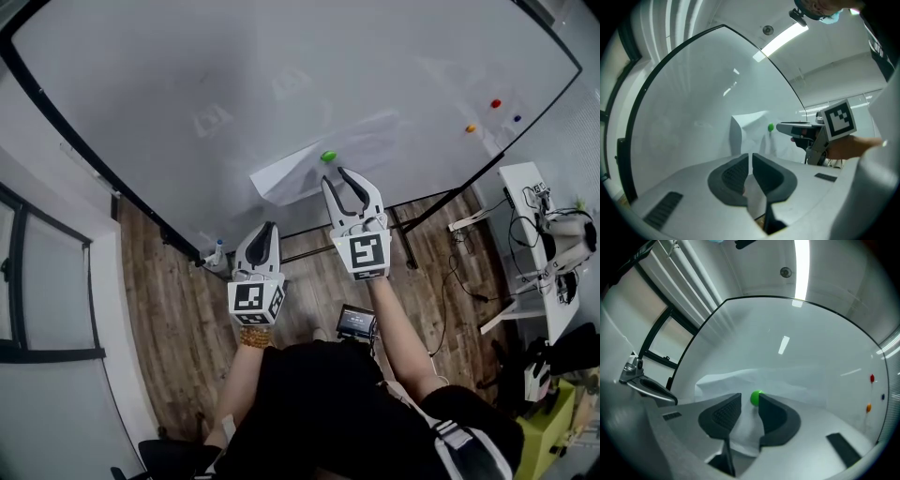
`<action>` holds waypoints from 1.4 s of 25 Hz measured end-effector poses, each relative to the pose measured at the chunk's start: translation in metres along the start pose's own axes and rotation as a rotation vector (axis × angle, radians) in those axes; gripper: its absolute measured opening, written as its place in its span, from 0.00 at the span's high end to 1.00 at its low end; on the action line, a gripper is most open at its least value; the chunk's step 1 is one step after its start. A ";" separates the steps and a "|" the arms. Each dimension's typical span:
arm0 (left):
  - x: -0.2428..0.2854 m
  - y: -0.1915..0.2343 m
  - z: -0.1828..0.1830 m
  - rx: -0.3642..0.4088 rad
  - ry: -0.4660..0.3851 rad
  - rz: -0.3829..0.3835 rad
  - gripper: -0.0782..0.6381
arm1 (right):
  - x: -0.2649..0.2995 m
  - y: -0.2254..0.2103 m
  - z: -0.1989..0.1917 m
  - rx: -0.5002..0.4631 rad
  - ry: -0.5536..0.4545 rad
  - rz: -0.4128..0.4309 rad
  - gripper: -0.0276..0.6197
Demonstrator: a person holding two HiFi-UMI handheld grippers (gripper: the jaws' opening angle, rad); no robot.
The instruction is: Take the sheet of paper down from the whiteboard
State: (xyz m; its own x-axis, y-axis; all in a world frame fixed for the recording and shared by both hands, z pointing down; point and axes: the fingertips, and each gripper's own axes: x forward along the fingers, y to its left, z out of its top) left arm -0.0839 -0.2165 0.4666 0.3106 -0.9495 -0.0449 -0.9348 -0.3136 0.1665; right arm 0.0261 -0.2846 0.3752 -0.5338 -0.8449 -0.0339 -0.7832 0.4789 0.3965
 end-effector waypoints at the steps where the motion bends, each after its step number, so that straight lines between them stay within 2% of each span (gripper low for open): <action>1: 0.000 0.001 0.000 0.002 0.002 0.000 0.86 | 0.002 -0.001 0.000 0.002 -0.001 0.001 0.77; 15: 0.007 0.003 0.000 0.014 0.008 -0.012 0.86 | 0.023 -0.013 -0.001 0.007 0.009 -0.011 0.71; 28: 0.013 0.008 0.000 0.011 0.013 -0.013 0.86 | 0.034 -0.014 -0.004 -0.002 0.024 -0.005 0.71; 35: 0.015 0.009 0.004 0.017 0.000 -0.019 0.85 | 0.034 -0.017 -0.004 -0.014 0.027 -0.026 0.76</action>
State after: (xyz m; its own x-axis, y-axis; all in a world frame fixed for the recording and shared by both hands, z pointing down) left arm -0.0886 -0.2336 0.4636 0.3286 -0.9432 -0.0479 -0.9315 -0.3321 0.1484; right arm 0.0229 -0.3221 0.3711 -0.5041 -0.8634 -0.0201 -0.7924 0.4532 0.4082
